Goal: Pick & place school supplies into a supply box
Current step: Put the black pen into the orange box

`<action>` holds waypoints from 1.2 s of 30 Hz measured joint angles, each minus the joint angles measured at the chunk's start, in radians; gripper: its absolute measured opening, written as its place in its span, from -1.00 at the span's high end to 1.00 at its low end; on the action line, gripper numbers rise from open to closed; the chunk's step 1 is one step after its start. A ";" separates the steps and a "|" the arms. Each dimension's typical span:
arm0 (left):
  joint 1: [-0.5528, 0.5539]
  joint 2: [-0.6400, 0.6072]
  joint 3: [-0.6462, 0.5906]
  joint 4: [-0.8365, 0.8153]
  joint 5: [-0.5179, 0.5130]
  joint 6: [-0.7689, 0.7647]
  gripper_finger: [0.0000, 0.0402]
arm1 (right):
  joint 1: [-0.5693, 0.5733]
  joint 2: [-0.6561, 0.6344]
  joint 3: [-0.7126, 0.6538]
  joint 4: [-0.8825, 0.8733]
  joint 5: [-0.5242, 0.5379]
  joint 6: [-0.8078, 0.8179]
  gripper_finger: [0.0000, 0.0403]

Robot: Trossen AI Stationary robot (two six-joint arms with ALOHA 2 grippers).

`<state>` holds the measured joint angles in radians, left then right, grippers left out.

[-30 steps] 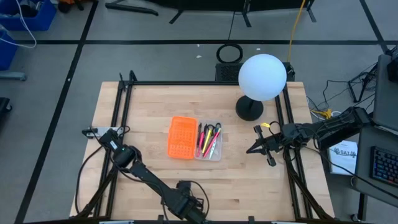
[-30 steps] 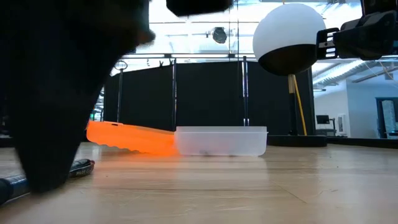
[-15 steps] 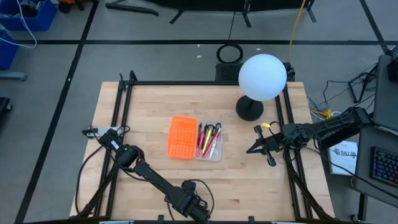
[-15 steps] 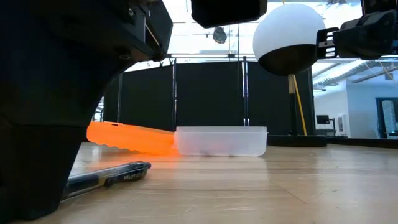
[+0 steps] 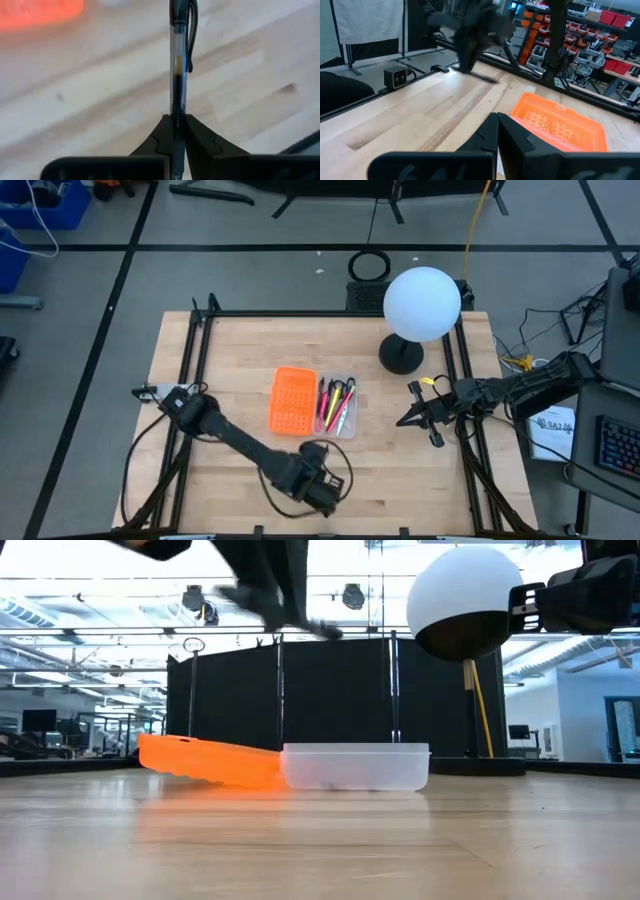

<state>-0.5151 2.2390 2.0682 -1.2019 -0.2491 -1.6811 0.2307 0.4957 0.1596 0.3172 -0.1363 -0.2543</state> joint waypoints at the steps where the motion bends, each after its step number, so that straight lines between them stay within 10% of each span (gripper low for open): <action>1: 0.018 -0.018 0.000 -0.002 -0.008 0.026 0.86 | 0.000 0.000 0.000 0.000 0.000 0.003 1.00; 17: 0.435 -0.017 0.000 -0.017 0.116 0.473 0.86 | 0.000 0.000 0.000 -0.015 0.000 0.006 1.00; 36: 0.503 0.120 0.002 0.042 0.227 0.562 0.86 | 0.000 0.000 0.000 -0.044 0.000 0.136 1.00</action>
<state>-0.0124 2.3589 2.0697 -1.1599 -0.0222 -1.1195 0.2309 0.4953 0.1596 0.2729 -0.1360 -0.1180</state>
